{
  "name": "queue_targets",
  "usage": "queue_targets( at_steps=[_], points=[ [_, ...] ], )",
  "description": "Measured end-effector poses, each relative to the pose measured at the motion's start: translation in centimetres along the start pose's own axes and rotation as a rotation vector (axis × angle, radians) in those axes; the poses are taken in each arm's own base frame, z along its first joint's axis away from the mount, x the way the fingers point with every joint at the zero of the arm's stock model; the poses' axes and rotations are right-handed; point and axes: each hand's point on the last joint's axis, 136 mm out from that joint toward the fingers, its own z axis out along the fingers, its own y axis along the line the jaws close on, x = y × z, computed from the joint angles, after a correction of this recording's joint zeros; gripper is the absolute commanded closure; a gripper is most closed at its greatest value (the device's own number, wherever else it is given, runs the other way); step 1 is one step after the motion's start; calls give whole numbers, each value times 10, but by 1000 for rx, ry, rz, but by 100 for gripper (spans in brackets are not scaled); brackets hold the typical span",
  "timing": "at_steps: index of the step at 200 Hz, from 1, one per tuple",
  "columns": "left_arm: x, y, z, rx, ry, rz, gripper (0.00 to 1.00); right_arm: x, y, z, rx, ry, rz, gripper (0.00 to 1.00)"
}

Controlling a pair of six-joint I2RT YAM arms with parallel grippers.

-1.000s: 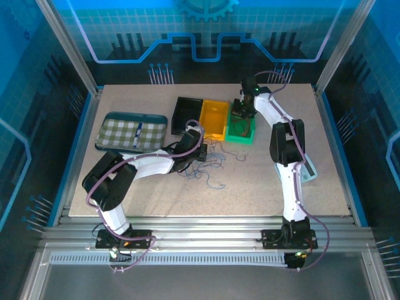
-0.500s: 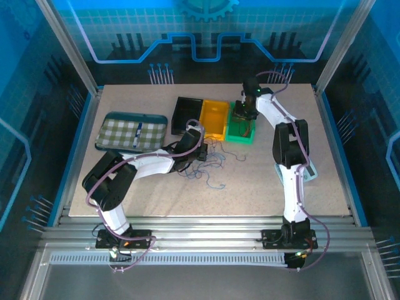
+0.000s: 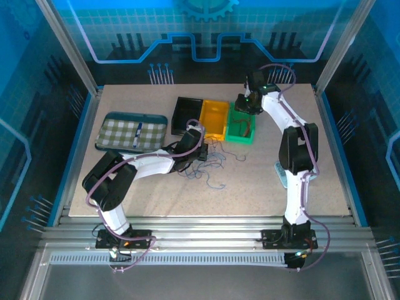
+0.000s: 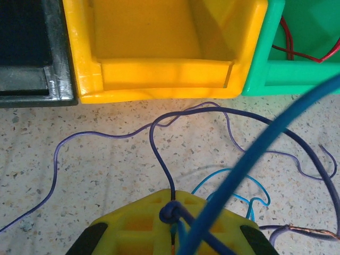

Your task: Untangle the cables

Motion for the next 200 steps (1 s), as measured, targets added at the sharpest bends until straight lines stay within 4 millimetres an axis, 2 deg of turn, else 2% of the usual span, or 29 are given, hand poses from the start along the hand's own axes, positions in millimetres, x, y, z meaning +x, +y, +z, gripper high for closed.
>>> queue_targets(
  at_steps=[19, 33, 48, 65, 77, 89, 112, 127, 171, 200],
  points=[
    [1, -1, 0, 8, 5, 0, 100, 23, 1, -20, -6, 0, -9, 71],
    [1, -3, 0, 22, 11, -4, 100, 44, 9, -46, -20, -28, -32, 71],
    [2, -5, 0, 51, 24, -20, 100, 72, 29, -77, -66, -85, -93, 71],
    [3, -2, -1, 81, 31, -45, 100, 109, 60, -100, -143, -138, -195, 71],
    [5, 1, -4, 97, 37, -65, 100, 138, 82, -104, -188, -152, -272, 70],
    [7, 4, -7, 108, 39, -77, 100, 168, 96, -97, -221, -135, -330, 70],
    [11, 3, -12, 129, 44, -79, 100, 206, 100, -78, -223, -97, -379, 67],
    [14, 2, -15, 140, 50, -78, 100, 209, 104, -78, -225, -111, -389, 67],
    [17, 4, -24, 149, 43, -78, 100, 194, 114, -83, -239, -186, -371, 61],
    [17, 3, -27, 159, 39, -78, 100, 184, 118, -86, -260, -192, -384, 61]
  ],
)
